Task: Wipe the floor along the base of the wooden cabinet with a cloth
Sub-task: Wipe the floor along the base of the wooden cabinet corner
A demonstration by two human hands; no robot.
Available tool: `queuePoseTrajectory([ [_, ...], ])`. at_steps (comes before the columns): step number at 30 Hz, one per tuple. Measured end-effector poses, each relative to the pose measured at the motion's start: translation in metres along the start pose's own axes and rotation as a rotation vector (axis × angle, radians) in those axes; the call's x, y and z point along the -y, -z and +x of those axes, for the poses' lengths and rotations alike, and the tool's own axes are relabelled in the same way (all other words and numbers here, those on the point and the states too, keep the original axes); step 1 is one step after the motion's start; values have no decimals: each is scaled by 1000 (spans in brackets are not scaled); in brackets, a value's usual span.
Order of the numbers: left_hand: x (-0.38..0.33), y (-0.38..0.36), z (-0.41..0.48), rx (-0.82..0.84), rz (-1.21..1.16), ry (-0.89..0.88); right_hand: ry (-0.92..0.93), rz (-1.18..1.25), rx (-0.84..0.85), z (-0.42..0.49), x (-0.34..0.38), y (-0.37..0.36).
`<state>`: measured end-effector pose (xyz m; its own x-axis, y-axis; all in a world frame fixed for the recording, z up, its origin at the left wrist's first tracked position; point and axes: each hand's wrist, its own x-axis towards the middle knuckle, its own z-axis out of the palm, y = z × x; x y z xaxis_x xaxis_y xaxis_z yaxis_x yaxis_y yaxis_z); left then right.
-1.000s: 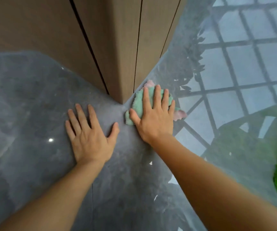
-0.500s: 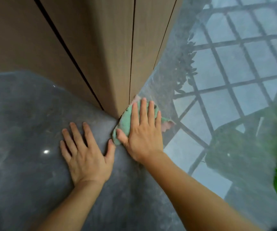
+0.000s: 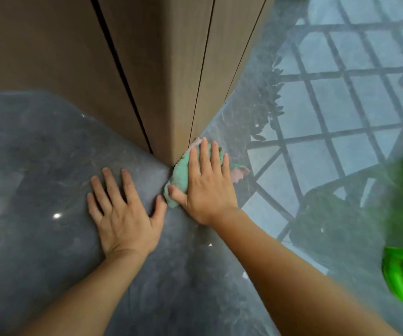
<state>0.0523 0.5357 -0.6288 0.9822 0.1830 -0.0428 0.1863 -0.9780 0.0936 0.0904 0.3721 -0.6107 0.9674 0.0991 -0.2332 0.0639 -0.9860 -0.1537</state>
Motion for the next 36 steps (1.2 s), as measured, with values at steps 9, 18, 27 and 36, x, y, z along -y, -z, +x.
queuePoseTrajectory([
  [9,2,6,0,21,-34,-13,-224,-18,25,47,-44,28],
  [18,150,28,10,-1,-15,362,79,17,-29,-72,43,-17],
  [27,167,15,2,-14,-25,323,383,-19,-4,106,217,-10],
  [36,169,17,5,4,-39,330,287,-20,-43,32,126,-10],
])
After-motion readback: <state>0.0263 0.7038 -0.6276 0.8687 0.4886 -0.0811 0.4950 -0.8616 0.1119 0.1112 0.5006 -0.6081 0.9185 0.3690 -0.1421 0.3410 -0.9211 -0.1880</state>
